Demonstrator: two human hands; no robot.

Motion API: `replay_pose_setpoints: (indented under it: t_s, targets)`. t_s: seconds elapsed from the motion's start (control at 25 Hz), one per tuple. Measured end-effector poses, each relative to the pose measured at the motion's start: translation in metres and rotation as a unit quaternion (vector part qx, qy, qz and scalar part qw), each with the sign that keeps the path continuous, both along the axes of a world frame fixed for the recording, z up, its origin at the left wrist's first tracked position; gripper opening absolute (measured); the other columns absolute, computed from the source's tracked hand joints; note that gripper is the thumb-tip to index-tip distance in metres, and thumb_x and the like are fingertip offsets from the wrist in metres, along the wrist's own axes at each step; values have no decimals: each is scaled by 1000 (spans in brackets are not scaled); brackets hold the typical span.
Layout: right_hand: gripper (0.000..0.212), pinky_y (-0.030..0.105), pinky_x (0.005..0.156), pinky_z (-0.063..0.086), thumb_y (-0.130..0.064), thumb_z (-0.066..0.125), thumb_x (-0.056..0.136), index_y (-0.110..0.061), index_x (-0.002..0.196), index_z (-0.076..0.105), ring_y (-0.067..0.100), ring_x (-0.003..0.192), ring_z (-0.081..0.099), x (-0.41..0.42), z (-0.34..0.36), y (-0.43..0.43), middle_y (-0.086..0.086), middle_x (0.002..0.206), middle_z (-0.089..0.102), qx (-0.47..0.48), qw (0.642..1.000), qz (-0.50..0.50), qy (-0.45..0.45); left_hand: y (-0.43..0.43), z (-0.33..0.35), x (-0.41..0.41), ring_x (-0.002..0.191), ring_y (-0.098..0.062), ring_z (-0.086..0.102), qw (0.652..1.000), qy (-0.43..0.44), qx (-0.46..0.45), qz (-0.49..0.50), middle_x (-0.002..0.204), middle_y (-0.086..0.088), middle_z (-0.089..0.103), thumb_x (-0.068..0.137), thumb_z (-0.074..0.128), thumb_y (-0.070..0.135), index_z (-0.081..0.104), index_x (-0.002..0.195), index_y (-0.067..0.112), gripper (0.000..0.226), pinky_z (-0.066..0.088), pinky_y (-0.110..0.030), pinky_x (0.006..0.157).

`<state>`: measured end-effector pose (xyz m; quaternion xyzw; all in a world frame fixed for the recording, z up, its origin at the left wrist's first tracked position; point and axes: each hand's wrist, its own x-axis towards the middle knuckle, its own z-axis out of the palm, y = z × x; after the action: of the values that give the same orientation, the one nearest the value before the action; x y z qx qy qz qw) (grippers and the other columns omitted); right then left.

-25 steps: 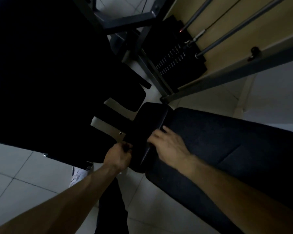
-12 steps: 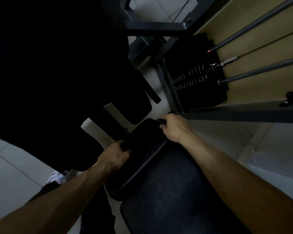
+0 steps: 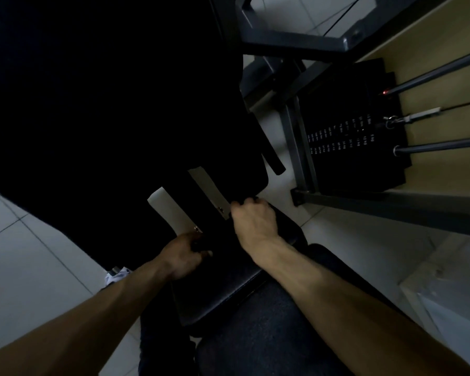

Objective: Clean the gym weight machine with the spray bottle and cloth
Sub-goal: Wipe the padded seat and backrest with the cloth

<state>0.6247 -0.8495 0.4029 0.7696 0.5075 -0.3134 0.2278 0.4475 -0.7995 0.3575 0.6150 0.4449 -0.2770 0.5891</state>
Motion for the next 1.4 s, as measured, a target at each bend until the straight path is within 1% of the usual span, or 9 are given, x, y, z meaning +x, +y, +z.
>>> replay_pose_setpoints:
  t_s: [0.16,0.24,0.36,0.48,0.64,0.84,0.96,1.08,1.4]
  targets:
    - [48,41,105,43,-6,60,96,-25,140,60,37,127,53,-7,8,-10,9,137,58,-20,986,58,153,3,5,-4,87,15,59,998,-18,-53,18,92,29,65,86,82,18,62,100,37,31,47,-14,85]
    - [50,40,113,37,-4,63,94,-26,139,61,33,127,53,25,5,-8,7,136,60,-28,993,44,108,4,6,-6,99,12,54,998,-31,-60,12,108,28,57,85,82,20,61,120,30,42,42,-10,91]
    - [45,43,109,43,-2,67,91,-19,132,65,36,122,55,44,-1,-12,10,127,62,-5,1000,-24,-12,9,10,-4,101,8,51,994,-56,-98,-4,101,33,48,84,82,18,51,126,35,55,33,8,70]
    - [35,42,90,53,-10,69,90,-17,124,68,38,117,58,-21,-2,-2,12,122,62,-23,995,-48,84,6,7,-7,80,29,55,992,-59,-113,11,81,43,63,80,86,12,52,101,43,50,36,6,71]
    - [42,41,94,54,-11,69,90,-25,130,67,36,118,60,-26,-3,-7,7,129,64,-15,985,1,171,-4,0,-27,97,14,63,989,-68,-121,41,105,26,72,77,89,27,63,111,36,44,50,-12,90]
    - [50,40,97,50,-2,62,91,-29,134,64,36,118,58,57,-3,-27,5,125,62,29,994,-95,-33,5,-2,-34,142,-15,43,988,-34,-151,-2,157,8,40,51,89,73,36,156,28,126,36,-33,119]
    - [47,41,99,49,-6,62,93,-27,135,62,35,125,53,-13,8,-21,6,132,59,14,996,-68,60,3,5,-32,135,-12,50,987,-45,-156,-5,142,13,50,64,94,49,40,146,35,99,39,-22,110]
    - [53,42,117,37,-12,68,90,-28,140,59,34,137,45,-53,26,-32,3,142,54,-23,980,16,198,-5,4,-35,125,-10,59,988,-68,-142,-3,132,12,63,56,93,60,50,143,32,100,46,-25,108]
    - [53,42,105,49,-6,64,89,-31,136,63,34,129,51,26,43,-41,2,135,59,31,994,-101,13,-7,6,-32,134,-18,49,990,-47,-130,-11,152,0,42,69,89,54,41,154,26,101,42,-27,110]
